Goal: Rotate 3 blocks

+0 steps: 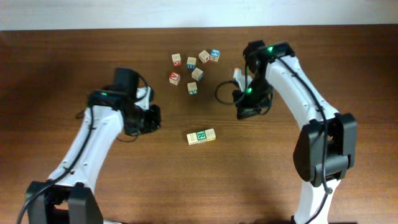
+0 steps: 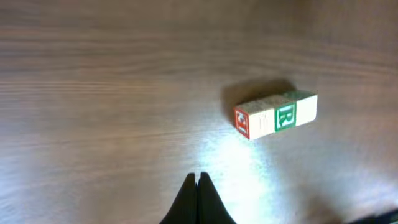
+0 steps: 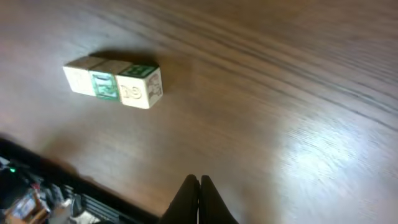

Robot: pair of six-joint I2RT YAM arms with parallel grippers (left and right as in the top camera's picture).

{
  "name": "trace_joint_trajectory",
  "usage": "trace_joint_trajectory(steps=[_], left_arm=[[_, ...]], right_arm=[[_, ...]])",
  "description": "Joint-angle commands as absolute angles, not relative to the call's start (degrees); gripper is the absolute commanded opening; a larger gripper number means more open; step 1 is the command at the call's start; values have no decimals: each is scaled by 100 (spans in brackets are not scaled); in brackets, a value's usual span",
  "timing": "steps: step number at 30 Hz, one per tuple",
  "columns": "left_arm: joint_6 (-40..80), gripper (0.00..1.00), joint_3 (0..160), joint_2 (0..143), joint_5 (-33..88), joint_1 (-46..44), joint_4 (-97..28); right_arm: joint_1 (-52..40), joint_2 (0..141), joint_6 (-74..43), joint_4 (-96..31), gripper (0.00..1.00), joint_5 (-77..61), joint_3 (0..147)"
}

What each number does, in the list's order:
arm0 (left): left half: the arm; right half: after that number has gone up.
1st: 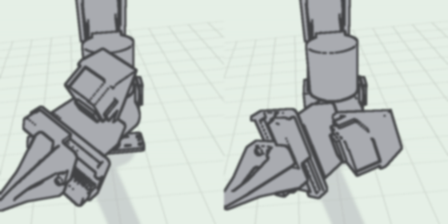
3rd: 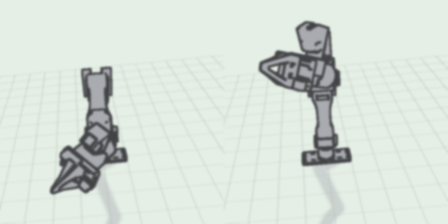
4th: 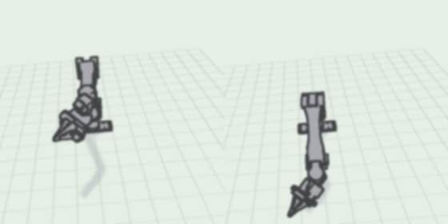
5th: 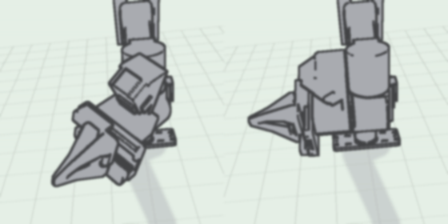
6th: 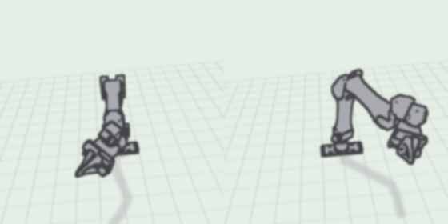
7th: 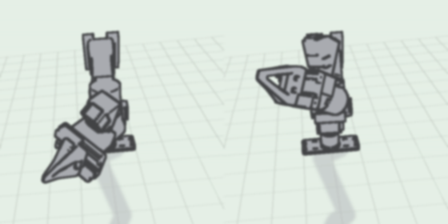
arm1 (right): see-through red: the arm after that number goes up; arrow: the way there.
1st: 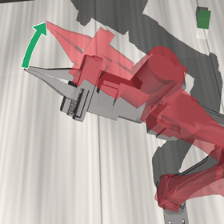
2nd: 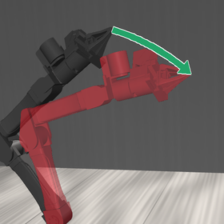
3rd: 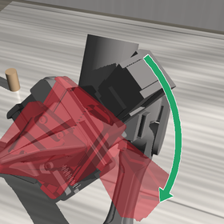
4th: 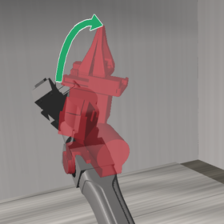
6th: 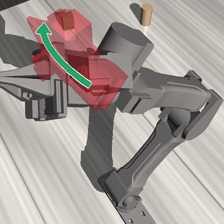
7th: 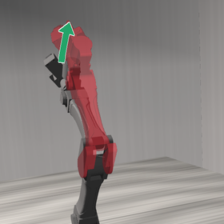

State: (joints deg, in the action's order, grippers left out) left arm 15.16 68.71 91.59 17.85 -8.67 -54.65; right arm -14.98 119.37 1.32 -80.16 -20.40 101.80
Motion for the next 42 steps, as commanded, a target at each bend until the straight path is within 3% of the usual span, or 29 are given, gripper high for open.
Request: trace_joint_trajectory(steps=[1,12,42], left_arm=[[1743,0,6357,9216,2062,-1258,-5022],[2143,0,6121,10481,2644,-1468,-3972],[2211,0,6114,10608,2567,-1848,-3601]], right_arm=[[-1490,11939,460,-7474,5,-2556,9343],[-1492,11939,-97,-5293,4,-3304,7970],[-1918,11942,-1107,-4950,4,-2976,7929]])
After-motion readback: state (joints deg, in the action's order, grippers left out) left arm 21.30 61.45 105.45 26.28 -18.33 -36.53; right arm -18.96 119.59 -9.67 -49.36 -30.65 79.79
